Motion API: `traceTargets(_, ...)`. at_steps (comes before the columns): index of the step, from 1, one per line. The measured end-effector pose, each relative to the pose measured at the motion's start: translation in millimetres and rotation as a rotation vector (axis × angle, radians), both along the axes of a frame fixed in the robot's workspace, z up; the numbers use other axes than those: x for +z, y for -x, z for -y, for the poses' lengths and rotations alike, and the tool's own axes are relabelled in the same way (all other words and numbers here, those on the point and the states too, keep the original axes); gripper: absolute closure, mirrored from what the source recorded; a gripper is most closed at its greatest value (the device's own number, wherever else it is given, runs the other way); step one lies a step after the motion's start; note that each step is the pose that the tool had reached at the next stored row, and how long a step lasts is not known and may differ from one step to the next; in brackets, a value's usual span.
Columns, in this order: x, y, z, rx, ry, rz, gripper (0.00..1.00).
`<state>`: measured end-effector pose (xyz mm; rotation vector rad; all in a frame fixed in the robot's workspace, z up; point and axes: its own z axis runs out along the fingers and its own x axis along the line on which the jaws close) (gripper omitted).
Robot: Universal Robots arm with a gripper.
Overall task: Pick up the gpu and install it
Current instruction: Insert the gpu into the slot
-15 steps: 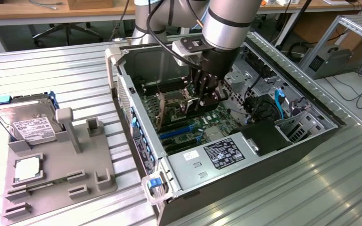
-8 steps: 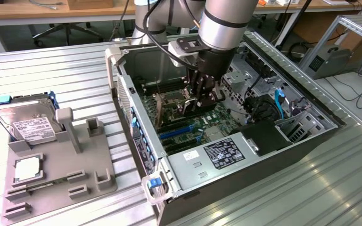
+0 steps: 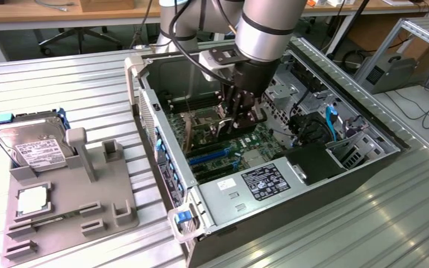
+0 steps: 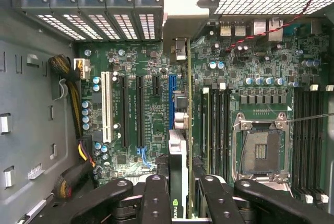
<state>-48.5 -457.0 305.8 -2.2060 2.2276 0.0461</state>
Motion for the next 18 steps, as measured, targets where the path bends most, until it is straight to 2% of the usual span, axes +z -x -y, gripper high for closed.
traceTargets(7,-11.5,3.8,0.1,0.000,0.0001,0.0012,0.73)
traceTargets(18,-14.8,6.6,0.7,0.000,0.0004,0.0013,0.73)
